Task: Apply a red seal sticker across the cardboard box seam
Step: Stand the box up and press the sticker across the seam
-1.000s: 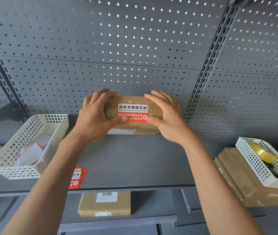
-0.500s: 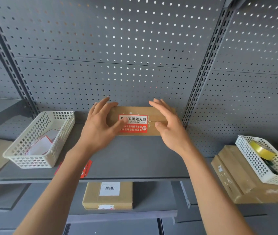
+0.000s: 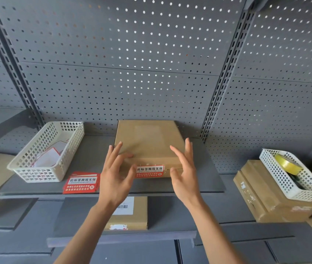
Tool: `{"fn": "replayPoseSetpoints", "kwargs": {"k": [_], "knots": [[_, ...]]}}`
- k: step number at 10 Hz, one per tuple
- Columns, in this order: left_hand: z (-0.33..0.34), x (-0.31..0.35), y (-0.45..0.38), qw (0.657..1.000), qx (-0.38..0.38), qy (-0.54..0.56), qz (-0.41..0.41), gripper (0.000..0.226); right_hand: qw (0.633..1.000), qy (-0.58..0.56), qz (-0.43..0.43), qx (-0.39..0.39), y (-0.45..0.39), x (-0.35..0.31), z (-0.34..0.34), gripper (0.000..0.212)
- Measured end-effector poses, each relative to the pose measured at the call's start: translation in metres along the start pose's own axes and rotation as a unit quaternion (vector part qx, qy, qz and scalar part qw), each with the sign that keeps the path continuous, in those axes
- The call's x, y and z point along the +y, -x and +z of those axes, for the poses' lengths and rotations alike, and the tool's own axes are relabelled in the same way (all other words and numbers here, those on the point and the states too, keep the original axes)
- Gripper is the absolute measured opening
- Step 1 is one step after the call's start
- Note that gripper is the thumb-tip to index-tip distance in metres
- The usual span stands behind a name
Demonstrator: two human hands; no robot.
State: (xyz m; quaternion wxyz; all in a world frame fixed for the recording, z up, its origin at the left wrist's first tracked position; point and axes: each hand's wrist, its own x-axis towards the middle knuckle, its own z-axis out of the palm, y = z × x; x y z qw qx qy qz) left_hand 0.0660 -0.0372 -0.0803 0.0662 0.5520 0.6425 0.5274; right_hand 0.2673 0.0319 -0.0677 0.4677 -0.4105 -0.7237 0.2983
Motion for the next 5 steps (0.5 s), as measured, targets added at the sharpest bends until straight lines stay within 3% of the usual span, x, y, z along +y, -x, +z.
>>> {"fn": "replayPoseSetpoints", "kwargs": {"k": [3, 4, 5], "knots": [[0.003, -0.015, 0.007, 1.000, -0.023, -0.003, 0.019, 0.022, 0.999, 0.024, 0.015, -0.043, 0.008, 0.016, -0.004, 0.075], [0.001, -0.011, 0.005, 1.000, -0.007, -0.027, 0.009, 0.025, 0.996, -0.007, 0.055, -0.072, 0.000, 0.001, -0.019, 0.064], [-0.010, 0.006, -0.015, 0.997, 0.023, -0.065, -0.019, 0.044, 0.997, -0.058, 0.043, -0.022, -0.016, -0.044, -0.060, 0.036]]}}
